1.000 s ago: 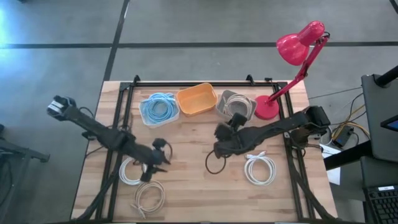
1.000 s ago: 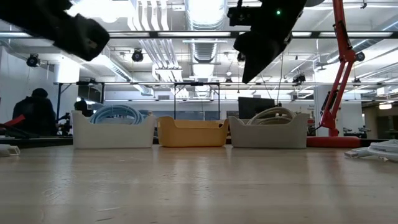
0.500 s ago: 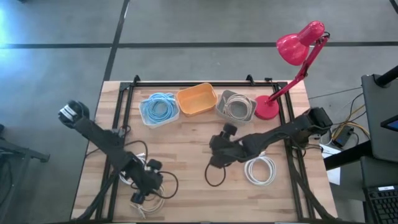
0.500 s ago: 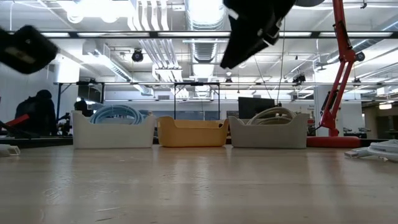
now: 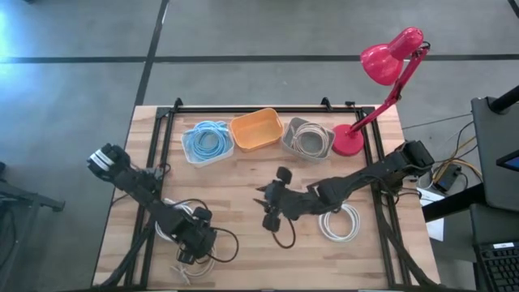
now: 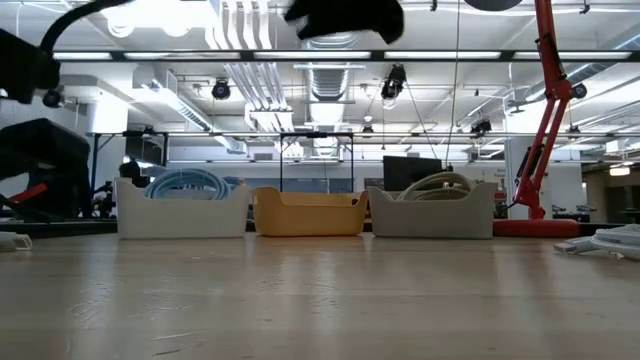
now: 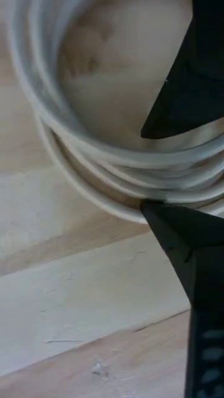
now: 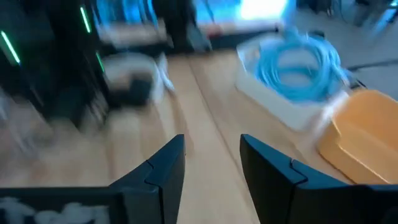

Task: Pick & Place USB Port
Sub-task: Put the brown charger cable into the gray bin

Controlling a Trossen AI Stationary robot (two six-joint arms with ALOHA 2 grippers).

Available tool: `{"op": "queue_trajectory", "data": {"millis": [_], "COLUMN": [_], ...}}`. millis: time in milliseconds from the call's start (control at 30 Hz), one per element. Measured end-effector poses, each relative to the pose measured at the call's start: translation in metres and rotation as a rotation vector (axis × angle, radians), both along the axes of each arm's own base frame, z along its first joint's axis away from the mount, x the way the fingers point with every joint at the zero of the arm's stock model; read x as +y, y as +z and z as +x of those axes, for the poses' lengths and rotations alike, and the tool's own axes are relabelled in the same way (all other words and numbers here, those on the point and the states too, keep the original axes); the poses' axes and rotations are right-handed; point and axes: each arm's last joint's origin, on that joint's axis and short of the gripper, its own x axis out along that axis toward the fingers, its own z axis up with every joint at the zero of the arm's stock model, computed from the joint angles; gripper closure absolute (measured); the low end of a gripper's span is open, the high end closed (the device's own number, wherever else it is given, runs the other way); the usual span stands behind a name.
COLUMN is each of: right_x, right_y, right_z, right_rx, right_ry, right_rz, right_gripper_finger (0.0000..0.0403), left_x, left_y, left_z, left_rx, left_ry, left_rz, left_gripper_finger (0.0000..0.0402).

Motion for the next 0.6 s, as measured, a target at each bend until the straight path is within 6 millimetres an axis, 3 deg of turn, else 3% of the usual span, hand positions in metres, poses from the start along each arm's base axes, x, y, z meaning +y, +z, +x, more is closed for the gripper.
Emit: {"op": "queue_trajectory", "data": {"millis": [167, 300, 433, 600], "right_x": [0.003, 0.004, 0.003, 0.000], "right_y": [0.025, 0.042, 0.045, 0.042], "right_z": [0.010, 0.013, 0.014, 0.015], "right_rx": [-0.293, -0.450, -0.475, -0.473], "right_ry": [-0.027, -0.010, -0.013, -0.084], "right_rz": [0.171, 0.195, 0.158, 0.148], "right_gripper_finger": [0.0264, 0.0271, 0.0278, 0.0282], "left_x": [-0.002, -0.001, 0.000, 0.005], "left_y": [-0.011, -0.011, -0.001, 0.023], "left_z": [0.002, 0.002, 0.002, 0.006], "left_rx": [0.024, 0.021, -0.020, -0.209], "left_ry": [-0.018, 0.004, 0.050, 0.102], "left_rz": [0.037, 0.045, 0.042, 0.117], "left_gripper_finger": [0.0208, 0.0286, 0.0378, 0.0385]}}
